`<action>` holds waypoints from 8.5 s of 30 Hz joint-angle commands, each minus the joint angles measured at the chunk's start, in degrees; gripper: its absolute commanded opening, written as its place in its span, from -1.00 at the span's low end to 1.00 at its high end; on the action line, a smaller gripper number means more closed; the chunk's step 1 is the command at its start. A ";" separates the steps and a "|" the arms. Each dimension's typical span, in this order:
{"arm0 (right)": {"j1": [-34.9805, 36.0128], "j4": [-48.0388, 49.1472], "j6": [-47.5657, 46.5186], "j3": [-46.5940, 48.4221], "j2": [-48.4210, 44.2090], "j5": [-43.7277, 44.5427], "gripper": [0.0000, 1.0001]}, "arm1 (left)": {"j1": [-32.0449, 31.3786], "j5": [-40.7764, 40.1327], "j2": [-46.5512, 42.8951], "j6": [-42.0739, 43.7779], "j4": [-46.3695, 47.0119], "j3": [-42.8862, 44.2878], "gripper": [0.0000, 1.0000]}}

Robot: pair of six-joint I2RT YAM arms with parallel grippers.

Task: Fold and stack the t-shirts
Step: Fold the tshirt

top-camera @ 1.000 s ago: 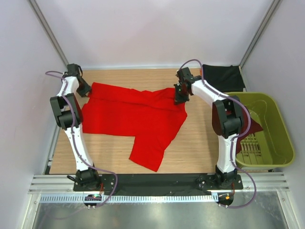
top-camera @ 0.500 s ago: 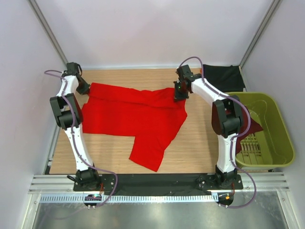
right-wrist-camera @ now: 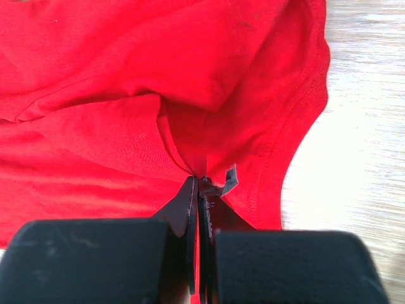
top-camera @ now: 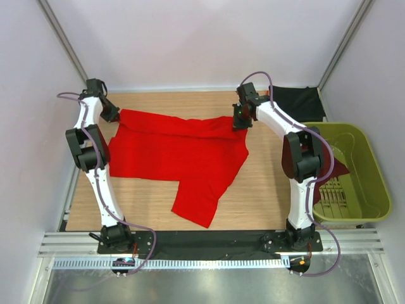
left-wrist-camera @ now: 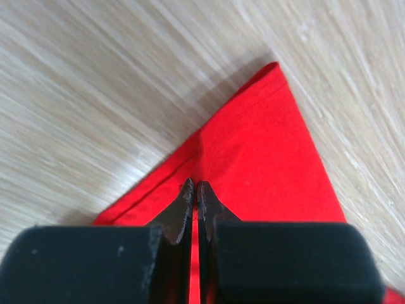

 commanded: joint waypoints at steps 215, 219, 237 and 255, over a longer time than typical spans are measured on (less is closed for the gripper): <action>-1.05 3.32 -7.01 23.52 19.36 -15.41 -0.28 | -13.38 14.90 -28.05 4.38 3.16 -32.51 -0.14; -0.70 3.41 -6.75 23.35 18.75 -15.23 -0.51 | -13.38 14.81 -28.05 4.30 3.07 -32.42 -0.14; 7.56 6.13 -1.47 -1.78 -1.28 -11.63 -0.98 | -16.72 15.95 -27.70 2.19 5.27 -32.95 -0.15; 1.50 2.70 1.78 -3.72 -5.86 0.24 -0.17 | -31.83 18.06 -23.14 -13.79 20.38 -35.49 -0.14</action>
